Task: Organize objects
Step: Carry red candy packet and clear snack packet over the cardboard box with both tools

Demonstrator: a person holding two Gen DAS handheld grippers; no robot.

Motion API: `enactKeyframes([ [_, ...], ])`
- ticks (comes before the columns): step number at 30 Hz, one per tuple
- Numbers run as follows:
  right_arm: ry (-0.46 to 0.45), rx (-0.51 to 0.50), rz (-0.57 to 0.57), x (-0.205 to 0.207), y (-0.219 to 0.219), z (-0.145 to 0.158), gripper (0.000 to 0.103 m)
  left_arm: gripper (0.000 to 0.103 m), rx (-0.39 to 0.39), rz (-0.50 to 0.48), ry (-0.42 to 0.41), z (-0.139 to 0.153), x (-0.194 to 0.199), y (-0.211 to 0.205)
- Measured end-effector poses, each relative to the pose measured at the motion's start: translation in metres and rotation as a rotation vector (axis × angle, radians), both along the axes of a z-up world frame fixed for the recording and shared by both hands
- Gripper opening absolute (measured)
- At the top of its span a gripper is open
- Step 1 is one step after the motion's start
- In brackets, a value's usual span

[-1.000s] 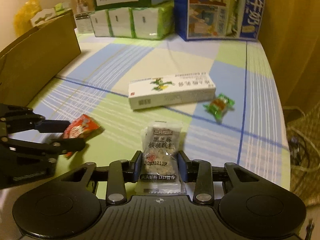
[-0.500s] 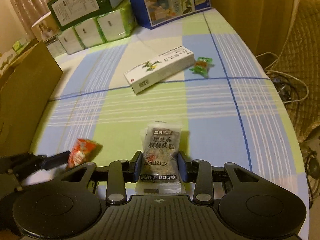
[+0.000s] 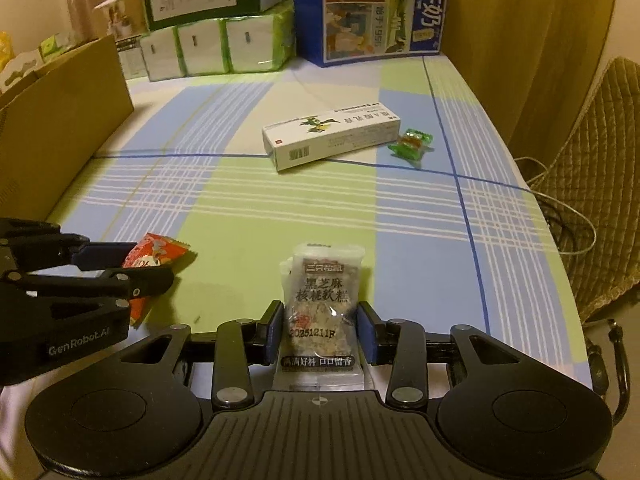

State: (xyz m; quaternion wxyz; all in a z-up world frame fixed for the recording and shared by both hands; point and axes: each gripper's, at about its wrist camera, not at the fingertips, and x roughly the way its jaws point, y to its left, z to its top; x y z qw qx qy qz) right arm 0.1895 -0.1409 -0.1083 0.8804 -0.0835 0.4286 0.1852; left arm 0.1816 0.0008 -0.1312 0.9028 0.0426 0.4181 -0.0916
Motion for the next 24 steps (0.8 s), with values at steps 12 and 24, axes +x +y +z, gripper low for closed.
enactKeyframes([
  [12, 0.009, 0.106, -0.071, -0.021, -0.009, 0.028, 0.034, 0.023, -0.04, 0.042, -0.013, 0.036, -0.022, 0.009],
  [24, -0.071, 0.188, -0.068, -0.101, -0.009, 0.11, 0.034, 0.023, -0.082, 0.053, -0.077, 0.105, -0.1, 0.019],
])
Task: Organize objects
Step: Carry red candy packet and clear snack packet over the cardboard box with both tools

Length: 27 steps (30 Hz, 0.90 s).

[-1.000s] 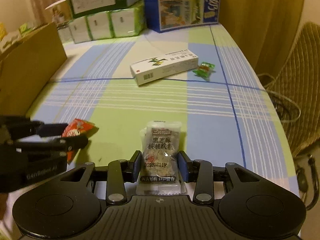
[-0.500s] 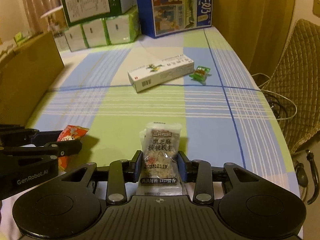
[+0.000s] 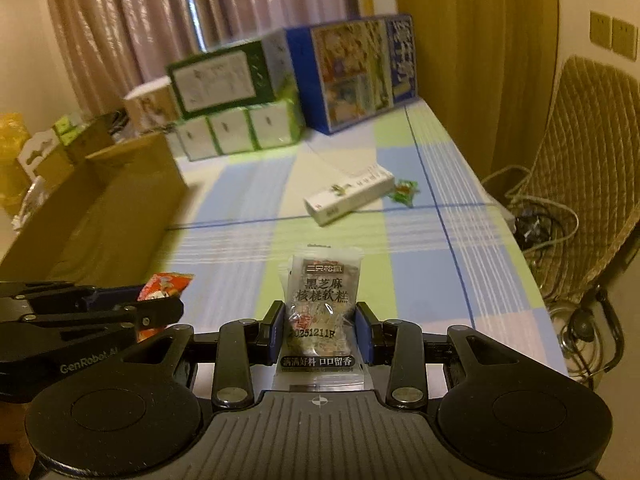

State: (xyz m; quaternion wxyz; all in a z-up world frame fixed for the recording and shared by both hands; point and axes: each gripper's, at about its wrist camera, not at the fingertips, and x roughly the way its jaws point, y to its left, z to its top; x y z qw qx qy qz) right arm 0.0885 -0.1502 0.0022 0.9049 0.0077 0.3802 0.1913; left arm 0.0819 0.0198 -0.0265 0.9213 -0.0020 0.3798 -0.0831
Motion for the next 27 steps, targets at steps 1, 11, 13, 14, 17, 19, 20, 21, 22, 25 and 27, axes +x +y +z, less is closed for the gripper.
enactKeyframes([
  [1, -0.008, 0.001, 0.005, -0.007, 0.002, 0.005, 0.034, 0.023, 0.004, 0.002, -0.005, 0.005, -0.007, 0.002],
  [11, -0.051, 0.002, 0.053, -0.052, 0.022, 0.035, 0.034, 0.023, 0.031, 0.039, -0.037, 0.043, -0.061, 0.028],
  [13, -0.053, 0.002, 0.065, -0.059, 0.027, 0.038, 0.034, 0.023, 0.031, 0.047, -0.043, 0.048, -0.069, 0.033],
  [14, -0.054, 0.002, 0.073, -0.062, 0.029, 0.039, 0.034, 0.023, 0.03, 0.051, -0.045, 0.051, -0.073, 0.035],
  [17, -0.056, 0.0, 0.098, -0.071, 0.038, 0.041, 0.034, 0.023, 0.024, 0.066, -0.056, 0.056, -0.083, 0.043],
  [19, -0.057, 0.002, 0.112, -0.077, 0.043, 0.042, 0.034, 0.023, 0.024, 0.074, -0.06, 0.058, -0.089, 0.047],
  [20, -0.057, 0.002, 0.121, -0.08, 0.046, 0.043, 0.034, 0.023, 0.026, 0.079, -0.061, 0.059, -0.092, 0.049],
  [21, -0.057, 0.002, 0.127, -0.082, 0.048, 0.043, 0.034, 0.023, 0.027, 0.082, -0.062, 0.06, -0.094, 0.051],
  [22, -0.058, 0.002, 0.134, -0.084, 0.051, 0.043, 0.034, 0.023, 0.026, 0.087, -0.061, 0.061, -0.096, 0.053],
  [25, -0.061, 0.001, 0.152, -0.088, 0.058, 0.045, 0.034, 0.023, 0.024, 0.101, -0.063, 0.062, -0.101, 0.059],
  [27, -0.066, 0.0, 0.162, -0.091, 0.063, 0.046, 0.034, 0.023, 0.026, 0.11, -0.063, 0.063, -0.104, 0.064],
])
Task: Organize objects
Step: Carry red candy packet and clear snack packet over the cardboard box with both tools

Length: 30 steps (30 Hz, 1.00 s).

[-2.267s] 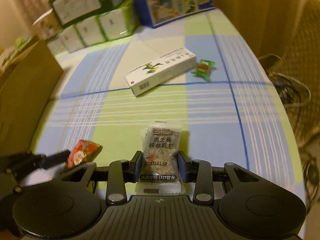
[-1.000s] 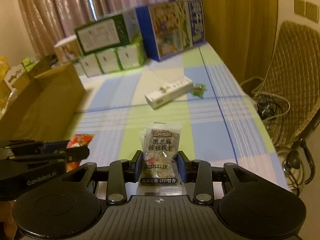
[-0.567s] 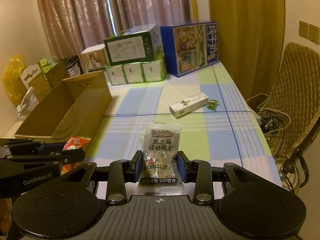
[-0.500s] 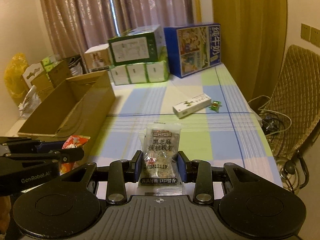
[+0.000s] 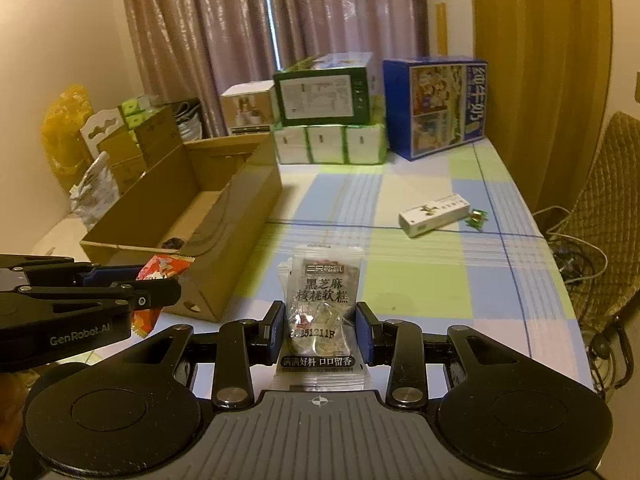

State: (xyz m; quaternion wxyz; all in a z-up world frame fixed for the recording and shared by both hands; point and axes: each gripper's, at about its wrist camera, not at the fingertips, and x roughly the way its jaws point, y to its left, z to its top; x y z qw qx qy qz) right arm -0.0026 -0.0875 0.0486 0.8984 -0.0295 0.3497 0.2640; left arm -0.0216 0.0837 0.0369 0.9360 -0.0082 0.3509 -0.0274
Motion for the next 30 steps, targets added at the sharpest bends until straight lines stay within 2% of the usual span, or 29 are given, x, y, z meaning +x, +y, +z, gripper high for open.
enactKeyframes([
  [7, -0.001, 0.007, 0.045, -0.002, 0.02, 0.002, 0.034, 0.023, 0.006, 0.037, -0.01, 0.007, -0.009, 0.019],
  [17, -0.02, 0.009, 0.161, 0.002, 0.075, 0.01, 0.034, 0.023, 0.019, 0.126, -0.019, 0.017, -0.017, 0.069],
  [30, -0.022, 0.01, 0.251, 0.015, 0.137, 0.014, 0.034, 0.023, 0.042, 0.199, -0.038, 0.034, -0.008, 0.122],
])
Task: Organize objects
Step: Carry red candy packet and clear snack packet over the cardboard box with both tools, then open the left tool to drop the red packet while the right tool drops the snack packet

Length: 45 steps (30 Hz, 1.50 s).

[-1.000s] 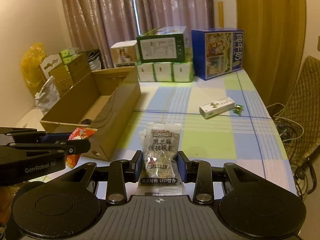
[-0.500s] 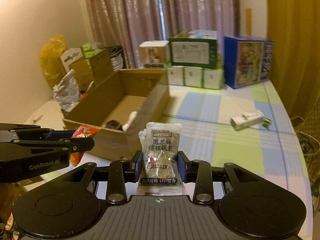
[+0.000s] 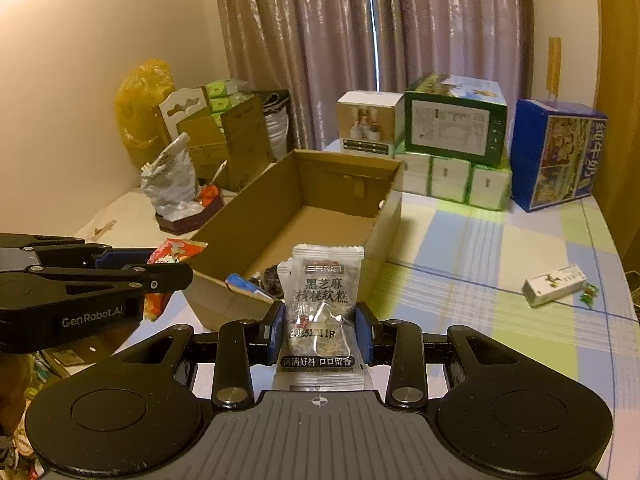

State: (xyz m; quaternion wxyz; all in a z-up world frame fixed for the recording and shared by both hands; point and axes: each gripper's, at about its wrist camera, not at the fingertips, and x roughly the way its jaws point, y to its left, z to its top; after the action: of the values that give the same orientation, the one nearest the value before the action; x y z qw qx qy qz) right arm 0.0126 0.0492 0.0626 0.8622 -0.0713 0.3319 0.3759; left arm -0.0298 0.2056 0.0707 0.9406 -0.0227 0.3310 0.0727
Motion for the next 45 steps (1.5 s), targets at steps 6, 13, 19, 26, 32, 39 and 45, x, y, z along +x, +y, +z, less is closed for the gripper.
enactKeyframes([
  [6, 0.007, -0.007, -0.005, 0.011, 0.017, -0.003, 0.034, 0.023, -0.008, 0.009, 0.01, -0.002, 0.005, 0.015],
  [13, 0.005, -0.028, -0.02, 0.028, 0.034, -0.007, 0.034, 0.023, -0.015, 0.01, 0.026, -0.004, 0.018, 0.03],
  [19, 0.029, -0.02, -0.02, 0.041, 0.051, -0.011, 0.034, 0.023, -0.028, 0.008, 0.042, -0.008, 0.037, 0.044],
  [26, 0.047, -0.022, -0.005, 0.057, 0.072, -0.017, 0.034, 0.023, -0.027, 0.013, 0.056, -0.012, 0.059, 0.059],
  [32, 0.064, -0.022, -0.007, 0.071, 0.083, -0.024, 0.034, 0.023, -0.031, 0.016, 0.068, -0.018, 0.075, 0.071],
  [39, 0.095, -0.015, -0.02, 0.096, 0.09, -0.033, 0.034, 0.023, -0.033, 0.018, 0.087, -0.028, 0.097, 0.083],
  [45, 0.119, -0.006, -0.032, 0.115, 0.097, -0.039, 0.034, 0.023, -0.037, 0.015, 0.106, -0.041, 0.118, 0.092],
])
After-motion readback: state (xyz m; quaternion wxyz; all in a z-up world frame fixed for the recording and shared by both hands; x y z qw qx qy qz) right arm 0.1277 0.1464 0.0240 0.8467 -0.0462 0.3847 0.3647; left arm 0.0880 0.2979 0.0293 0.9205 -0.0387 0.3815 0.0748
